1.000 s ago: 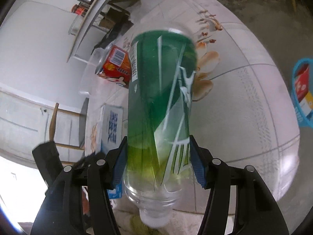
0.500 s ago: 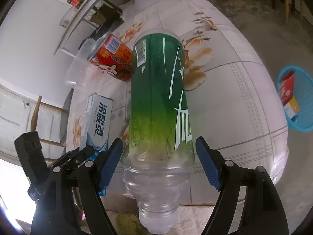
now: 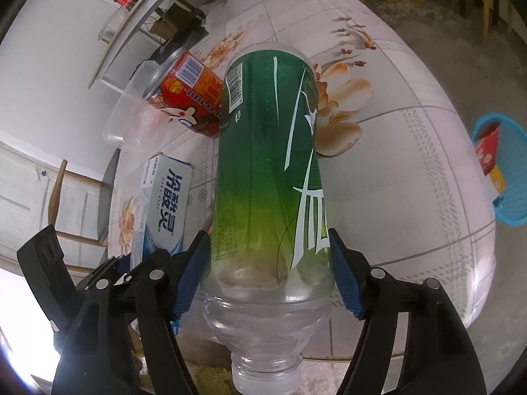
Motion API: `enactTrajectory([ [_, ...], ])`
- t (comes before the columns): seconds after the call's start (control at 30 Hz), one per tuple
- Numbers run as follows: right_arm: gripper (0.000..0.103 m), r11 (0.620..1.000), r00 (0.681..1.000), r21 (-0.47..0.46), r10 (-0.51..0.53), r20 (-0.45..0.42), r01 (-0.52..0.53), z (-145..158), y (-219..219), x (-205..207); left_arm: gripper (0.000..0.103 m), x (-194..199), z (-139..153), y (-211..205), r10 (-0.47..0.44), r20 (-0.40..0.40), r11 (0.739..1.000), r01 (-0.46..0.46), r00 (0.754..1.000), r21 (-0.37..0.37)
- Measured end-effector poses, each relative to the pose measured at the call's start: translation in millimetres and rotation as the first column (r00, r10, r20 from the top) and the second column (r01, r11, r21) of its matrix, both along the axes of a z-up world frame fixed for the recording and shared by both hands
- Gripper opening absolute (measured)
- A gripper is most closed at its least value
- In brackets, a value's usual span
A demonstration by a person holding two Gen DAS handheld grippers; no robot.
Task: Collect trash
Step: 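Hold the green bottle in the right tool while the left tool grasps the toothpaste box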
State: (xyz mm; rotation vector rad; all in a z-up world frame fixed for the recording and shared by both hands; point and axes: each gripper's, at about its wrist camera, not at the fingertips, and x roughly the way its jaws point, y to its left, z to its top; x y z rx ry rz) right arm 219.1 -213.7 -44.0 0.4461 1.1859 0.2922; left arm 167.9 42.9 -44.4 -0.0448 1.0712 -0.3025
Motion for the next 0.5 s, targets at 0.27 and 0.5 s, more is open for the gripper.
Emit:
enactTrajectory([
  [0.27,0.066,1.000,1.000,0.024,-0.007,0.004,0.007,-4,-9,-3,0.032,-2,-1,-4,-0.011,0.030,1.000,0.010,0.999,0.030],
  [0.5,0.066,0.999,1.000,0.033,-0.018,0.004,0.018,-1,-15,-7,0.032,-6,-1,-6,-0.017,0.040,0.999,0.016,0.999,0.037],
])
